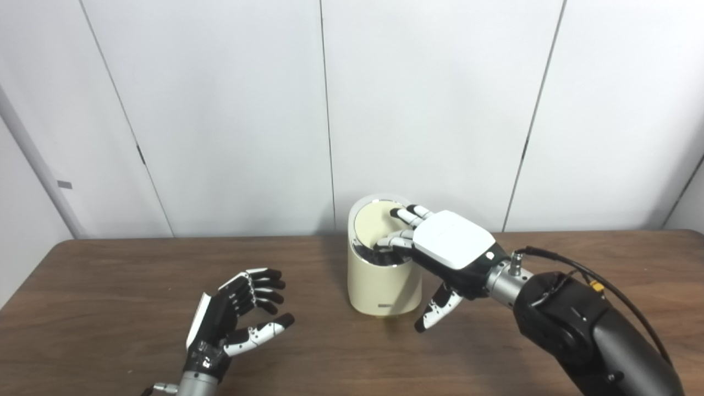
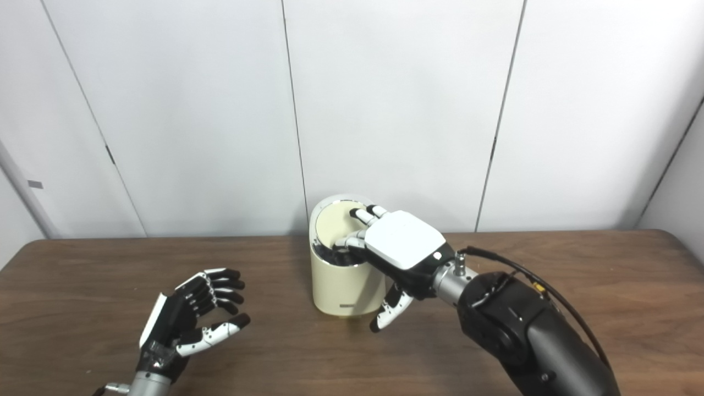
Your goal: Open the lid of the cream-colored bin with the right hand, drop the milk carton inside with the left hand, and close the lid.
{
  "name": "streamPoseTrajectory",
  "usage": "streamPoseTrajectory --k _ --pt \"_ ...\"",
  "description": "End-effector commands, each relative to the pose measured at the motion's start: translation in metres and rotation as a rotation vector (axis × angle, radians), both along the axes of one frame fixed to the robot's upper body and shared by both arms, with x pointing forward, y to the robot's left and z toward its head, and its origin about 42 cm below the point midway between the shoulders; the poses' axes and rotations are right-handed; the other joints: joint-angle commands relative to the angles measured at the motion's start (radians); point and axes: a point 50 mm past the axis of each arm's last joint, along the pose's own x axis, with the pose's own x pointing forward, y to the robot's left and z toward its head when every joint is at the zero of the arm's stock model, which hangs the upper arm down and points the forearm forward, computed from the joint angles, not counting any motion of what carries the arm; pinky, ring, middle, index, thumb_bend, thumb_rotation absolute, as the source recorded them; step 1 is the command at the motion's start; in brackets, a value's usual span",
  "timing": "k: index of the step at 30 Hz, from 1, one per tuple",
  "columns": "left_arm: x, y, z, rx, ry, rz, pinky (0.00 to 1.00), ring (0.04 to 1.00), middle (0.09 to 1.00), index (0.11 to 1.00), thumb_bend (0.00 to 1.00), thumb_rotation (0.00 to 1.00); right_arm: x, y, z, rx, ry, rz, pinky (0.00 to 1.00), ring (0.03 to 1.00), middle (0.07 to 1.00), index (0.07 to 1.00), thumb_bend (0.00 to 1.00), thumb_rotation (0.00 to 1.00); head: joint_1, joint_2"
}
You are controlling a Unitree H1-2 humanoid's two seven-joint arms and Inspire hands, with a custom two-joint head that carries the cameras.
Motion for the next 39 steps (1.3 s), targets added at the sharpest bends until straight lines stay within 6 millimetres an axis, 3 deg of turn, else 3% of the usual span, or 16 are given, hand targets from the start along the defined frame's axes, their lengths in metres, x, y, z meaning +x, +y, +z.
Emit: streamPoseTrajectory --k 1,8,12,15,17,23,31,34,39 --pt "-0.002 -0.001 0.001 -0.012 -0.015 0.005 0.48 0.565 0.639 0.686 0.71 0.03 0.001 -0.005 0.005 0.024 0.006 -0.008 1.00 0.994 0.813 0.842 0.82 0.33 -0.001 0.000" --pt "-0.001 -0.001 0.002 -0.011 -0.021 0.002 0.48 0.562 0.638 0.685 0.71 0.03 -0.003 -0.018 0.032 0.256 -0.028 0.004 0.99 0.986 0.869 0.933 0.79 0.35 0.002 0.001" --pt "-0.001 -0.001 0.002 -0.016 -0.021 0.000 0.48 0.563 0.638 0.684 0.71 0.02 -0.004 -0.028 0.038 0.400 -0.007 -0.007 0.96 0.983 0.895 0.956 0.80 0.28 0.002 0.001" --pt "-0.001 -0.001 0.002 -0.016 -0.023 -0.004 0.48 0.563 0.637 0.682 0.72 0.04 -0.008 -0.040 0.037 0.516 0.004 -0.038 0.75 0.916 0.896 0.941 0.79 0.27 0.002 0.001" --pt "-0.001 -0.001 0.002 -0.018 -0.022 -0.006 0.48 0.566 0.640 0.685 0.71 0.04 -0.009 -0.044 0.034 0.563 0.023 -0.054 0.72 0.888 0.903 0.939 0.78 0.27 0.002 0.000" --pt "-0.001 -0.001 0.003 -0.022 -0.020 -0.009 0.48 0.567 0.639 0.686 0.71 0.02 -0.011 -0.067 0.007 0.754 0.159 -0.120 0.80 0.916 0.941 0.971 0.76 0.21 0.002 0.002" --pt "-0.001 0.000 0.005 -0.020 -0.036 -0.020 0.48 0.567 0.642 0.691 0.71 0.04 -0.017 -0.090 -0.045 0.930 0.259 -0.227 0.75 0.875 0.916 0.936 0.80 0.26 -0.009 -0.002" --pt "-0.001 0.001 0.005 -0.024 -0.041 -0.026 0.48 0.567 0.644 0.697 0.68 0.00 -0.023 -0.094 -0.059 0.969 0.260 -0.234 0.69 0.858 0.909 0.929 0.79 0.27 -0.015 -0.005" --pt "-0.001 0.002 0.005 -0.023 -0.043 -0.031 0.48 0.571 0.651 0.704 0.68 0.00 -0.029 -0.100 -0.077 1.024 0.263 -0.222 0.67 0.838 0.898 0.918 0.76 0.28 -0.010 -0.003"
